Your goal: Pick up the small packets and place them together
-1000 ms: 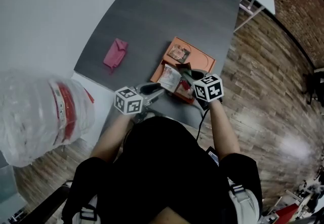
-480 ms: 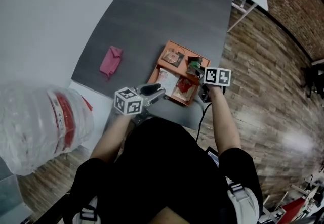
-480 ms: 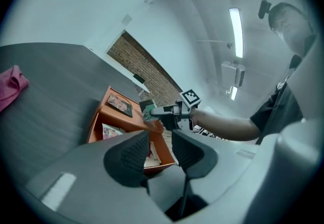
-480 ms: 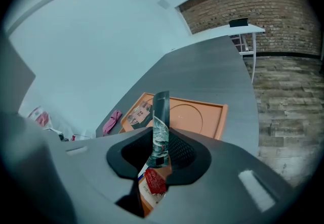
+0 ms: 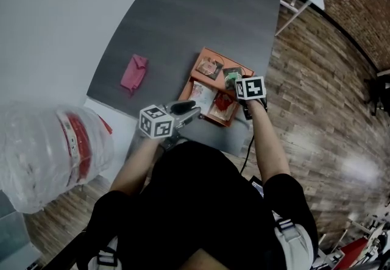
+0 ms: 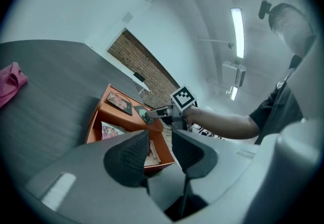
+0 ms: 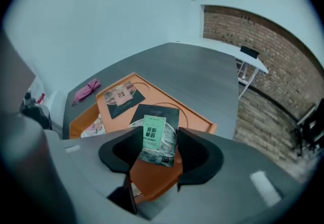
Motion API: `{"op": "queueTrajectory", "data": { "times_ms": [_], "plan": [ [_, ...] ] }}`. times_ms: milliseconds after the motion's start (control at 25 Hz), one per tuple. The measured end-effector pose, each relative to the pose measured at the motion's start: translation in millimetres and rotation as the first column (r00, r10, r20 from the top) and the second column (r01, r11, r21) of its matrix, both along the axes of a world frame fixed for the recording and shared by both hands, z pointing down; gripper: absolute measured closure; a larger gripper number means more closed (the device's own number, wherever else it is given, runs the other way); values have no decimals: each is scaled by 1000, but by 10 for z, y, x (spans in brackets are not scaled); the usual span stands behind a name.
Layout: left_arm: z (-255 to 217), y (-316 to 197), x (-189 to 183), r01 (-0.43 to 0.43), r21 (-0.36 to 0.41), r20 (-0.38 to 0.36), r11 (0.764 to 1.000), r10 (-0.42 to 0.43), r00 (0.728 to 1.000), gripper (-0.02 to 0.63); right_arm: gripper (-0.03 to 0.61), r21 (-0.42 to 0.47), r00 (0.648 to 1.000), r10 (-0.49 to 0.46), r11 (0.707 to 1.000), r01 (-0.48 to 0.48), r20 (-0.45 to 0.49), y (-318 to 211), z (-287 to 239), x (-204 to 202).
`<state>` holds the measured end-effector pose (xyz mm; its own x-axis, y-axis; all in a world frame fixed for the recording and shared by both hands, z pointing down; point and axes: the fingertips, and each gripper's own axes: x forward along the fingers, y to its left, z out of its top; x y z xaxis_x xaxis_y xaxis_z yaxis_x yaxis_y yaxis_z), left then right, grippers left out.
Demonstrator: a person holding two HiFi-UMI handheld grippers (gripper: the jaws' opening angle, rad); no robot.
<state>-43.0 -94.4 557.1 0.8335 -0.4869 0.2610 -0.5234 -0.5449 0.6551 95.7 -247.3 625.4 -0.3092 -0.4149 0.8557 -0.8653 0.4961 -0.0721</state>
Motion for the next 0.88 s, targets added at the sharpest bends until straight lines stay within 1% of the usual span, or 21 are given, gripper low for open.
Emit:
{"op": "queueTrajectory", "data": {
  "times_ms": [40,120,280,400,560,720,880],
  "plan": [
    [-1,0,-4,2,1,0,1000,-2,1000,477,357,23,1000,-5,1000,6,-27,-2,6,27],
    [-2,-2,-16,6,2,2,1000,-6,1000,477,340,61,999,-4,998,7,-53,-12,9,59],
    [-27,2,-16,9,6,7,1000,-9,1000,477,330,100,999,9,995,-5,-45,-42,-40,77],
    [-34,-3,-27,14,12,9,1000,-14,1000,477,330,161,1000,13,987,-13,2,-41,-240,47],
    [12,-13,-92,27,9,21,1000,-27,999,477,331,236,995,-31,972,8,94,92,-559,-75],
    [47,-25,-122,31,6,24,1000,-31,999,477,339,261,989,-79,964,44,126,304,-669,-176],
    [47,-38,-81,17,13,30,1000,-18,999,477,361,269,982,-97,962,50,165,495,-713,-230]
  ]
}}
